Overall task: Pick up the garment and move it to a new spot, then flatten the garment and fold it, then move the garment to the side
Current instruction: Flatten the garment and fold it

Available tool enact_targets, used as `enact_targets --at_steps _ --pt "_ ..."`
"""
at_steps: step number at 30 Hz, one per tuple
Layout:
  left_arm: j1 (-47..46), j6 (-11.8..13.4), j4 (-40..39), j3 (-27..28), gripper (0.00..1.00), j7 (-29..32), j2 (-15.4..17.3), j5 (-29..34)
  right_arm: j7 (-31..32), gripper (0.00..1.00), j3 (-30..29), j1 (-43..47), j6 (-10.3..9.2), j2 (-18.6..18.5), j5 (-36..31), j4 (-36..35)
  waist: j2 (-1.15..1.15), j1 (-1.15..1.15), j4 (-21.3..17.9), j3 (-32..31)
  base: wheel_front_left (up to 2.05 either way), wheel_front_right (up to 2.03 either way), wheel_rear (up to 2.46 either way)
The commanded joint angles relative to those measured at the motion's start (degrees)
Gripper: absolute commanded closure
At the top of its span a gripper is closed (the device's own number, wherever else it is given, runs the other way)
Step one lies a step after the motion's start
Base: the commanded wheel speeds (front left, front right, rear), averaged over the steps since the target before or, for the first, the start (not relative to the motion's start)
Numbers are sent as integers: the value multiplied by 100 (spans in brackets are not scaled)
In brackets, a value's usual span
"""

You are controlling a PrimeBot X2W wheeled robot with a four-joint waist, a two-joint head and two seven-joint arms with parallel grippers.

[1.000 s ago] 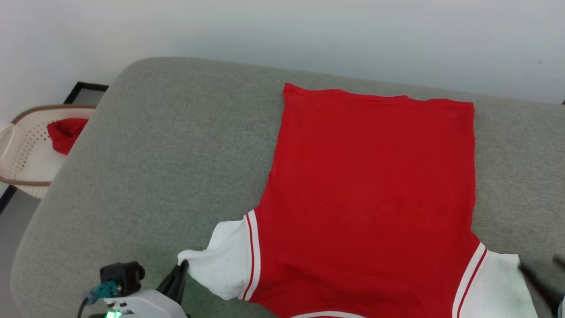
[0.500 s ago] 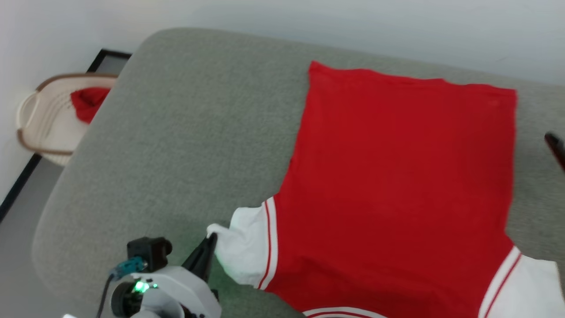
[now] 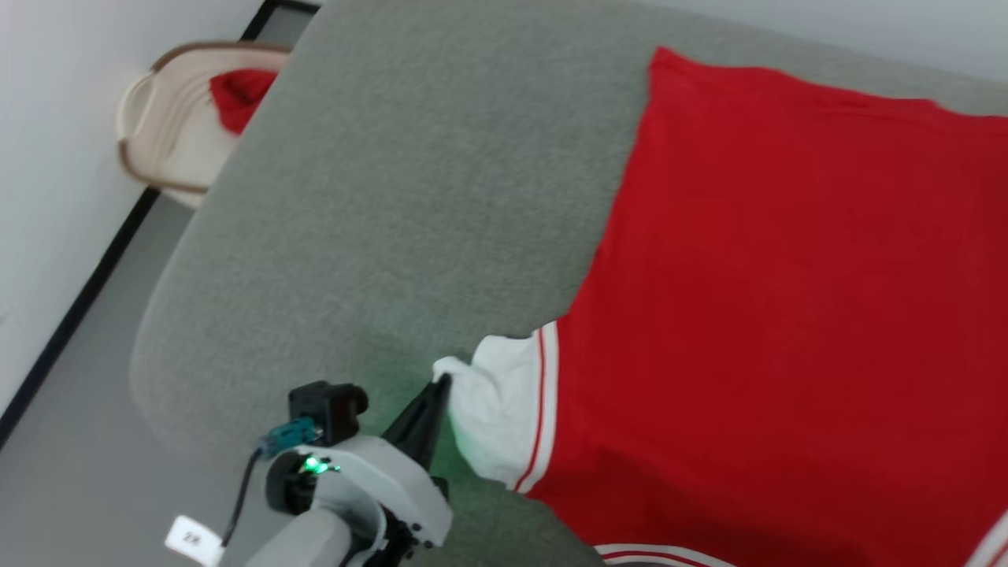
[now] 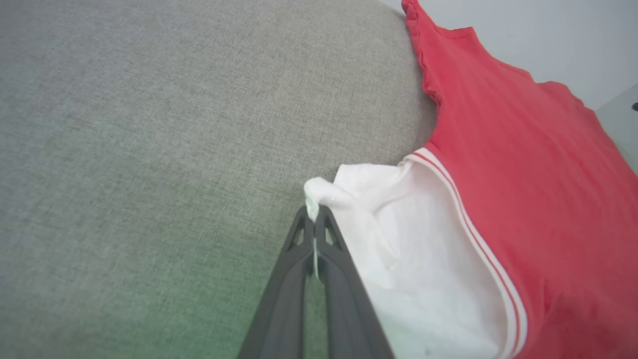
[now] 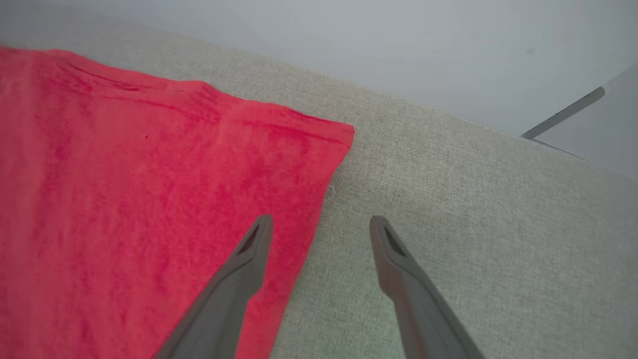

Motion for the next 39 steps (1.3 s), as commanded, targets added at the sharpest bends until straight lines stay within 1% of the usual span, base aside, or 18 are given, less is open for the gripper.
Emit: enact_targets --at_steps 1,5,6,9,12,17,20,21,22,26,29,31,33,34,39 --pt "-94 -69 66 -30 100 -40 -82 45 31 0 -12 -151 -5 -64 -82 141 0 0 372 338 0 0 0" --pt "-233 -237 275 -101 100 -107 -272 49 81 0 -116 -450 -6 -125 -229 618 0 0 571 511 0 0 0" --pt "-233 -237 275 -101 100 -107 -272 49 81 0 -116 -450 -6 -125 -229 618 0 0 571 511 0 0 0" --pt "-295 -342 437 -156 100 -140 -381 46 108 0 -219 -636 -6 -160 -395 926 0 0 700 620 0 0 0" --pt "-327 -420 568 -158 100 -192 -456 37 90 0 -312 -799 -6 -94 -567 1224 0 0 727 701 0 0 0" --pt "-305 -483 716 -129 100 -268 -514 12 115 0 -522 -942 -5 72 -809 1764 0 0 746 792 0 0 0" --pt "-293 -518 784 -128 100 -288 -538 9 297 0 -743 -1006 -5 213 -925 2158 0 0 745 803 0 0 0" --pt "-290 -523 810 -128 100 -293 -540 5 454 62 -811 -1003 -5 257 -1000 2312 0 0 741 796 0 0 0" --pt "-290 -526 835 -131 100 -299 -548 -1 602 100 -813 -986 -6 296 -1068 2414 0 0 738 786 0 0 0" --pt "-331 -570 934 -150 100 -282 -567 -13 823 100 -1037 -1051 -5 324 -1270 2559 0 0 723 717 0 0 0" --pt "-389 -613 1014 -167 100 -261 -574 -18 789 100 -1186 -1057 -5 331 -1315 2503 0 0 714 630 0 0 0" --pt "-418 -629 1078 -164 100 -254 -575 -36 775 100 -1185 -1017 -5 355 -1322 2418 0 0 689 548 0 0 0" --pt "-415 -639 1131 -137 100 -261 -543 -50 783 100 -1094 -984 -2 435 -1252 2292 0 0 599 457 0 0 0" --pt "-372 -630 1205 -102 100 -285 -461 -51 750 100 -740 -696 -2 530 -1024 1932 0 0 367 230 0 0 0" --pt "-309 -554 1263 -76 100 -279 -339 -35 713 100 -224 -62 -2 538 -423 1301 0 0 52 -60 0 0 0"
